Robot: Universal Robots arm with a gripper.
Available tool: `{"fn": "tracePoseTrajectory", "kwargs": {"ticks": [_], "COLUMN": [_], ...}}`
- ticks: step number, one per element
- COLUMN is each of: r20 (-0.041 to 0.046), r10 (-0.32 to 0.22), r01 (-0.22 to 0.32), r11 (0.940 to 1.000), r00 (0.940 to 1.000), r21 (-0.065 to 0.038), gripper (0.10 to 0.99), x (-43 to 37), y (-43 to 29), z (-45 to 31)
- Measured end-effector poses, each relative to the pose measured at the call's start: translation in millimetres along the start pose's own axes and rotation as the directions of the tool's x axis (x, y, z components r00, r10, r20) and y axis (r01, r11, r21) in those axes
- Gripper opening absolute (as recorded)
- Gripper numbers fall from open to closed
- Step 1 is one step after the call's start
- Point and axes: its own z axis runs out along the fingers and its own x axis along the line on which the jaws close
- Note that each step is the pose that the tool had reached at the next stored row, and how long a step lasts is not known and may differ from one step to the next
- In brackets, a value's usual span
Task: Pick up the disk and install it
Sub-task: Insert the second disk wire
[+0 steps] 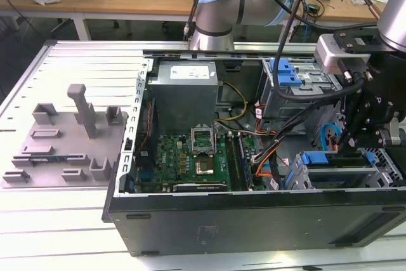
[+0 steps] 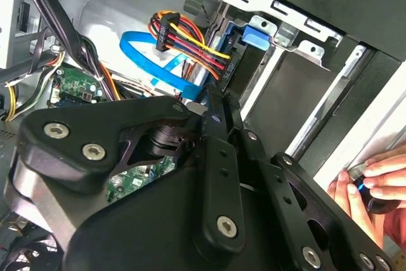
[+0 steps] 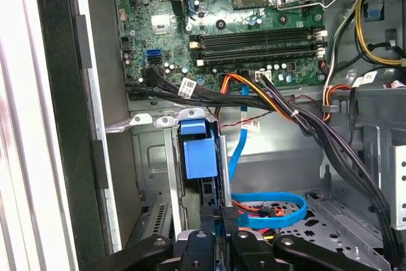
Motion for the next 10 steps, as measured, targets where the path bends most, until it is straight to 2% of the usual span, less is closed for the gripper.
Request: {"fn": "tracePoseTrajectory", "kwargs": {"ticks": [10], "r20": [0.0003], "r10": [-0.005], "r01": [0.005], "r11": [1.0], "r00": [1.0], "r21": [0.0], "gripper": [0.161], "x": [0.1], "y": [0.3], "z": [5.0]}}
